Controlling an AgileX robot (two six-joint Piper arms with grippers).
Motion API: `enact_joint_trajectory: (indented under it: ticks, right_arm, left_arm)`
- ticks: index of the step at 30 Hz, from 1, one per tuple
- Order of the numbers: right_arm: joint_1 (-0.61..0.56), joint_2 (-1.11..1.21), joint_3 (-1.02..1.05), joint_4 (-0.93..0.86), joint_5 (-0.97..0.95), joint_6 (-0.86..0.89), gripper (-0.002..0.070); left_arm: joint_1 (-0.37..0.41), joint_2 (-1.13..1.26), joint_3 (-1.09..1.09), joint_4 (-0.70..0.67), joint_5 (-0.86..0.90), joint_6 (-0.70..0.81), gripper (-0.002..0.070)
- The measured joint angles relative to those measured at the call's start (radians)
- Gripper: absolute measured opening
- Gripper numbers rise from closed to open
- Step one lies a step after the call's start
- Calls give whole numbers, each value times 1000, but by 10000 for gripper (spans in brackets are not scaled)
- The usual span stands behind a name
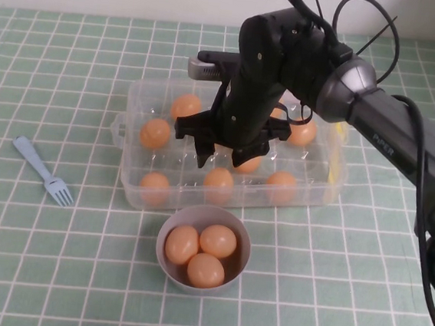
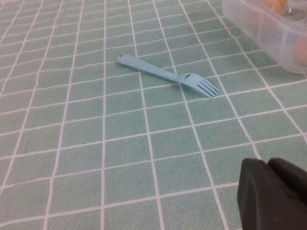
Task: Take an egg out of the egg box
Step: Pick up the egg from the plastic box
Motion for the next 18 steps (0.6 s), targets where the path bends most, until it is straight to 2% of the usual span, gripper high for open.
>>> enact_joint_trajectory:
  ticks: [18]
  right_arm:
    - [17,-112,72,-29,4,19,407]
  left_arm:
    - [0,0,0,0,0,0,-3]
